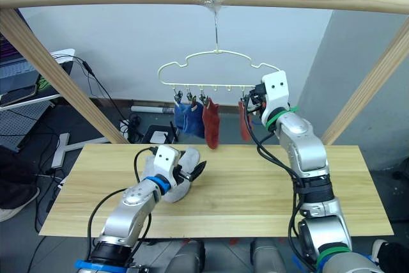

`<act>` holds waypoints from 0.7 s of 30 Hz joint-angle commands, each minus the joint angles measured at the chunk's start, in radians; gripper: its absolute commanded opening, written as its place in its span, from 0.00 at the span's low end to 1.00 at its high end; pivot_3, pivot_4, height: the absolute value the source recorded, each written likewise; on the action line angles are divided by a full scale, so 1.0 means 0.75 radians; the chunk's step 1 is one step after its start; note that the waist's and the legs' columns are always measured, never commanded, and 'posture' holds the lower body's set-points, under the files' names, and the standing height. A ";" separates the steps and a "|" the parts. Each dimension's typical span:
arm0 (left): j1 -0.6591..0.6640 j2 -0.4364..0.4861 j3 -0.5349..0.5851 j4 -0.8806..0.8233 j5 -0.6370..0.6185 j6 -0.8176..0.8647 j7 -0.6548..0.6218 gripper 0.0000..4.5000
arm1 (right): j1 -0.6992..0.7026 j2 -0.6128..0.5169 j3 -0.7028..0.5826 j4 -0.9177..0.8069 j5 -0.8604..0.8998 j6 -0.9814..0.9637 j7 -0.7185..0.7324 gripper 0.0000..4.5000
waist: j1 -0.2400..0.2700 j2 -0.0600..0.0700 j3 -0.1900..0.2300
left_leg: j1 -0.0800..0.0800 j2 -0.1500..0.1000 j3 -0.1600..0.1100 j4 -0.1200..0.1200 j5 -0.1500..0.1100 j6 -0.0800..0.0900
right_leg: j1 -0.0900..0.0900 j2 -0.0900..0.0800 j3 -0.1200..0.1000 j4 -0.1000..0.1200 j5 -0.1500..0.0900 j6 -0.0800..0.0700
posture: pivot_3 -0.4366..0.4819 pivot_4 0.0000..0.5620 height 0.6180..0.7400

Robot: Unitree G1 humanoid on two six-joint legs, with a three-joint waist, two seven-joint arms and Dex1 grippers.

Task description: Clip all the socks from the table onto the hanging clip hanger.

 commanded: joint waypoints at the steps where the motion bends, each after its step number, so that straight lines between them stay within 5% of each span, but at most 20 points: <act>1: -0.080 -0.024 0.013 0.085 0.027 0.034 0.046 1.00 | -0.018 -0.011 -0.027 -0.104 0.050 0.078 0.015 0.00 | -0.001 0.000 0.000 | 0.000 0.000 0.000 0.000 0.000 0.000 | 0.000 0.000 0.000 0.000 0.002 0.004 | 0.50 0.40 1.00; 9: -0.195 -0.064 0.013 0.491 0.123 0.042 0.163 1.00 | -0.056 -0.039 -0.088 -0.197 0.125 0.290 -0.008 0.00 | -0.008 0.000 0.000 | 0.001 0.000 0.000 -0.001 0.000 0.000 | 0.000 0.000 0.000 0.000 0.002 0.004 | 0.47 0.40 1.00; 21: -0.101 -0.093 0.051 0.299 0.020 0.129 0.014 0.31 | -0.162 -0.108 -0.140 -0.207 0.229 0.527 0.015 0.00 | -0.029 0.001 0.000 | 0.001 0.000 0.001 0.000 0.000 0.000 | 0.001 -0.001 0.001 -0.001 0.003 0.005 | 0.46 0.39 1.00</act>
